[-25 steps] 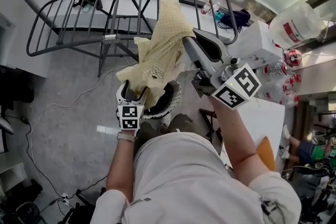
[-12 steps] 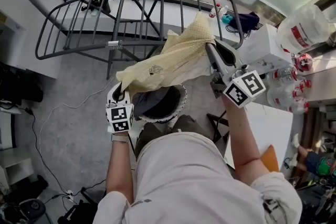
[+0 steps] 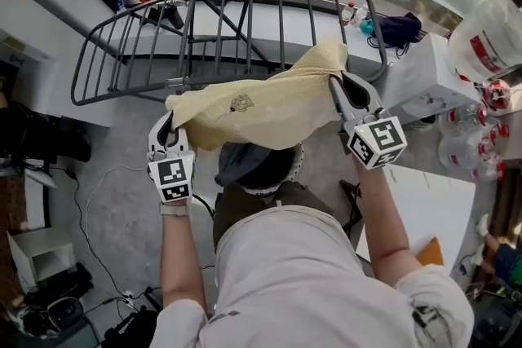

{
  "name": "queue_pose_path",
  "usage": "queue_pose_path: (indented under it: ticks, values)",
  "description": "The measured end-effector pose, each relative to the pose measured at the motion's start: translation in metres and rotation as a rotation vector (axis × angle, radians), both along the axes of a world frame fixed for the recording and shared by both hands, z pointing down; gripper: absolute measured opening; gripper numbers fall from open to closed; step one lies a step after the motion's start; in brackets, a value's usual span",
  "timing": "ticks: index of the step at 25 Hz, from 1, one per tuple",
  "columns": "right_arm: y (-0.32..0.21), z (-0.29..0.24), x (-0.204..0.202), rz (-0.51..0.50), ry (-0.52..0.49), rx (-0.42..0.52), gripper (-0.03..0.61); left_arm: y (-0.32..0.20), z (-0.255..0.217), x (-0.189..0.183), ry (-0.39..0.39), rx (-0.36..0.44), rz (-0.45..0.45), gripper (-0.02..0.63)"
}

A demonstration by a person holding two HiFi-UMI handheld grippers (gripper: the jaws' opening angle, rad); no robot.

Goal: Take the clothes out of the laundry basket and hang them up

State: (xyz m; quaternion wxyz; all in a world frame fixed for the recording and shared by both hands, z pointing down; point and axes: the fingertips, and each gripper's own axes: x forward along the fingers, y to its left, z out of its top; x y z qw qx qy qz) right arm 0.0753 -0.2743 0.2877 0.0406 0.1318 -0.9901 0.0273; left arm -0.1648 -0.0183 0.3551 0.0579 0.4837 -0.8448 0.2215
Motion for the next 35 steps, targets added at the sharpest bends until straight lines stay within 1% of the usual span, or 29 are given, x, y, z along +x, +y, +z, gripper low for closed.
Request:
queue_pose_path:
  ticks: [3,7,9,12,19,23,28,30,32,34,35]
  values:
    - [-0.008,0.006,-0.007,0.040,0.016,0.028,0.041,-0.015,-0.025,-0.018,-0.062,-0.009,0.007,0.024]
    - [-0.019,0.009,-0.030,0.098,0.062,0.114,0.041,-0.040,-0.047,-0.050,-0.140,-0.021,-0.003,0.025]
    - [-0.026,0.009,-0.045,0.140,0.072,0.134,0.041,-0.054,-0.055,-0.069,-0.164,-0.012,0.011,0.025]
    - [-0.042,0.004,-0.067,0.213,0.089,0.168,0.041,-0.079,-0.066,-0.098,-0.192,-0.001,0.057,0.025]
    - [-0.095,-0.026,-0.133,0.378,0.170,0.255,0.041,-0.152,-0.078,-0.176,-0.205,-0.027,0.169,0.025]
    - [-0.130,-0.041,-0.171,0.435,0.202,0.293,0.041,-0.199,-0.089,-0.217,-0.240,-0.020,0.211,0.025]
    - [-0.174,-0.056,-0.209,0.487,0.243,0.333,0.041,-0.259,-0.107,-0.258,-0.255,0.004,0.237,0.025]
    - [-0.192,-0.058,-0.221,0.503,0.264,0.343,0.041,-0.280,-0.111,-0.272,-0.261,0.001,0.246,0.025]
    - [-0.209,-0.055,-0.231,0.516,0.292,0.339,0.041,-0.300,-0.106,-0.282,-0.255,-0.017,0.261,0.025]
    - [-0.224,-0.043,-0.240,0.526,0.334,0.313,0.041,-0.318,-0.089,-0.290,-0.237,-0.063,0.285,0.029]
    - [-0.231,-0.033,-0.243,0.525,0.359,0.292,0.041,-0.326,-0.078,-0.293,-0.224,-0.093,0.297,0.041]
